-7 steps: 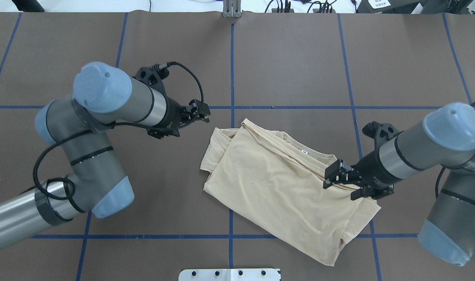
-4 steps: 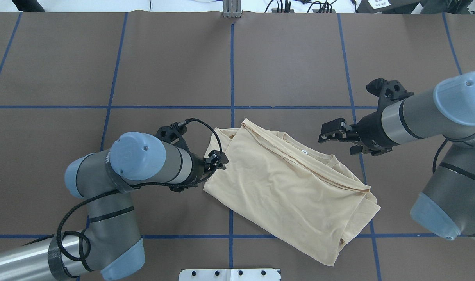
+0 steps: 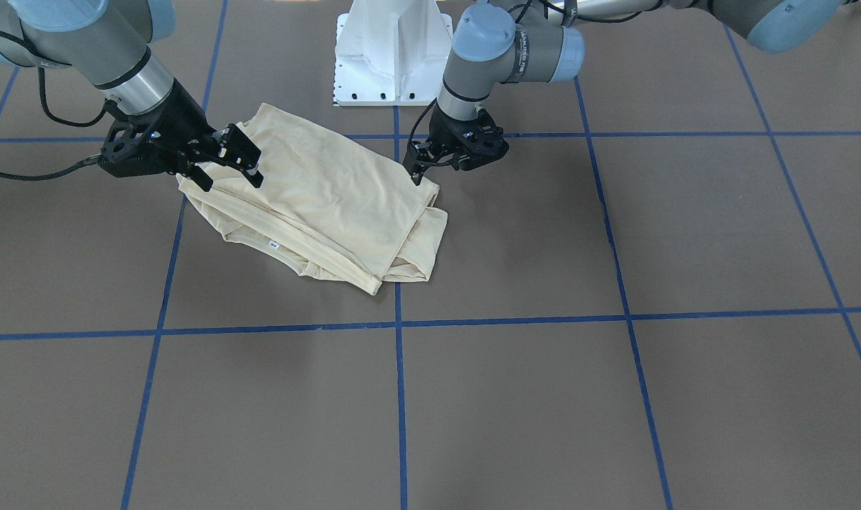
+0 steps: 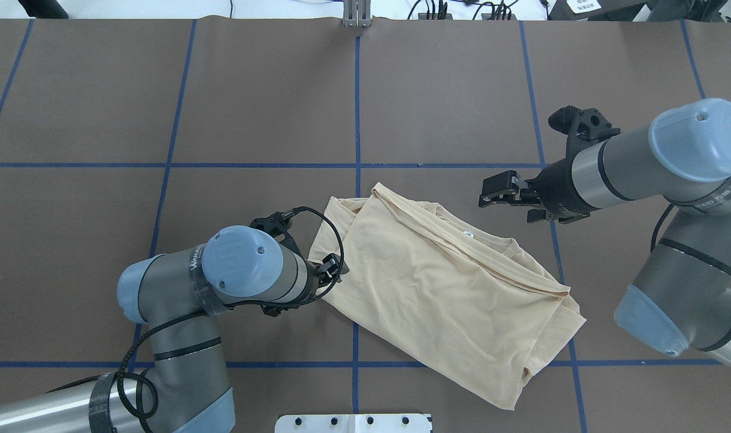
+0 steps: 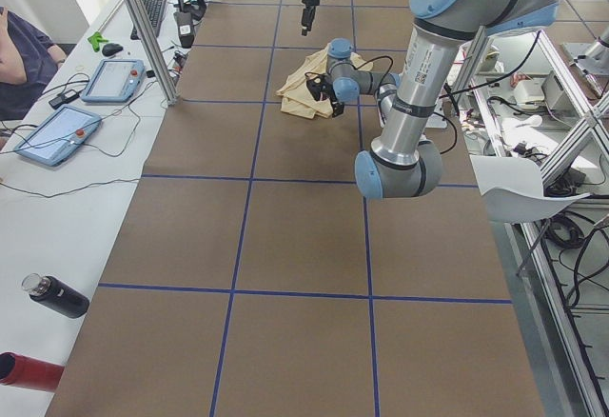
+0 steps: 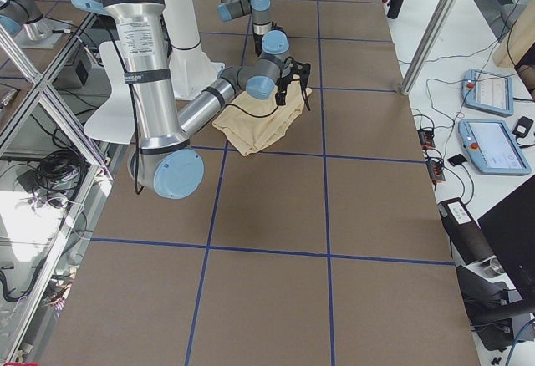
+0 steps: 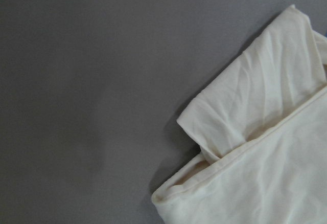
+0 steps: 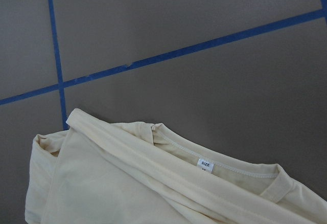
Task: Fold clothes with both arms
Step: 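Release the shirt with the right gripper while the left gripper reaches its corner, then grasp the shirt corner with the left gripper and rotate it upright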
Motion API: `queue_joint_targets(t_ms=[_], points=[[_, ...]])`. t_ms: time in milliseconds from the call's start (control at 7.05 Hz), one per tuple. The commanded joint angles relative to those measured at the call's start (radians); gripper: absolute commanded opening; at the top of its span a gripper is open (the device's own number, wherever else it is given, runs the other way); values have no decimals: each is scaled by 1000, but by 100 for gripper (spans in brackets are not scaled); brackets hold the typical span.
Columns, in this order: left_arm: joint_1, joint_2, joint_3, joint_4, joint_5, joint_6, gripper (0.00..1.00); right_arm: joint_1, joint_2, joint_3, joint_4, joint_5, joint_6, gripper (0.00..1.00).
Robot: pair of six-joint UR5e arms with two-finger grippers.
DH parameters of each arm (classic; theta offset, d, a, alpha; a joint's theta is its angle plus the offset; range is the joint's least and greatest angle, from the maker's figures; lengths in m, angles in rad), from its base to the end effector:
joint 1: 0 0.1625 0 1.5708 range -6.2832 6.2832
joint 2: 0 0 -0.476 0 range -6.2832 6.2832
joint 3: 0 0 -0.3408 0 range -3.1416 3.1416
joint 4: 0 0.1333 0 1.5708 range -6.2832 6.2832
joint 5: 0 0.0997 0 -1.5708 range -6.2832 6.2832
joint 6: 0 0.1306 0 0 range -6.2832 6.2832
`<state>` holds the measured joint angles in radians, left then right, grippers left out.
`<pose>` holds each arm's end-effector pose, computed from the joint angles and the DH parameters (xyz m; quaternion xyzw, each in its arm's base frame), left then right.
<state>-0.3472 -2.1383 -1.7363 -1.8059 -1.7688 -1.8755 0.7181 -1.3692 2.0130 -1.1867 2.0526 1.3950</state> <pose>0.5945 -0.3296 0.3263 -0.0776 0.4648 -0.2385 0.8491 -0.3426 -0.3960 0.3987 0.0190 -0.5203 0.1135 0.8462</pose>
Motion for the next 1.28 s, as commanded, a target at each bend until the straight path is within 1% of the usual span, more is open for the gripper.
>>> queue_joint_targets(t_ms=[0,142,425,709,851,993,1135], points=[[2,-51,59,2,0,-1,85,0,2,-3,-1,1,-1,100],[2,-49,69,0,3,-1,82,0,1,-5,-1,1,-1,100],[2,-46,70,2,2,3,74,-3,2,-10,-2,3,-1,100],[2,-43,70,2,2,3,63,-3,2,-13,-2,8,-1,100],[2,-42,70,2,2,3,56,-3,2,-11,-2,8,-1,100],[2,-40,72,2,2,3,48,-3,2,-11,-2,9,-1,100],[1,-40,72,2,2,3,36,-2,2,-11,-2,9,1,100]])
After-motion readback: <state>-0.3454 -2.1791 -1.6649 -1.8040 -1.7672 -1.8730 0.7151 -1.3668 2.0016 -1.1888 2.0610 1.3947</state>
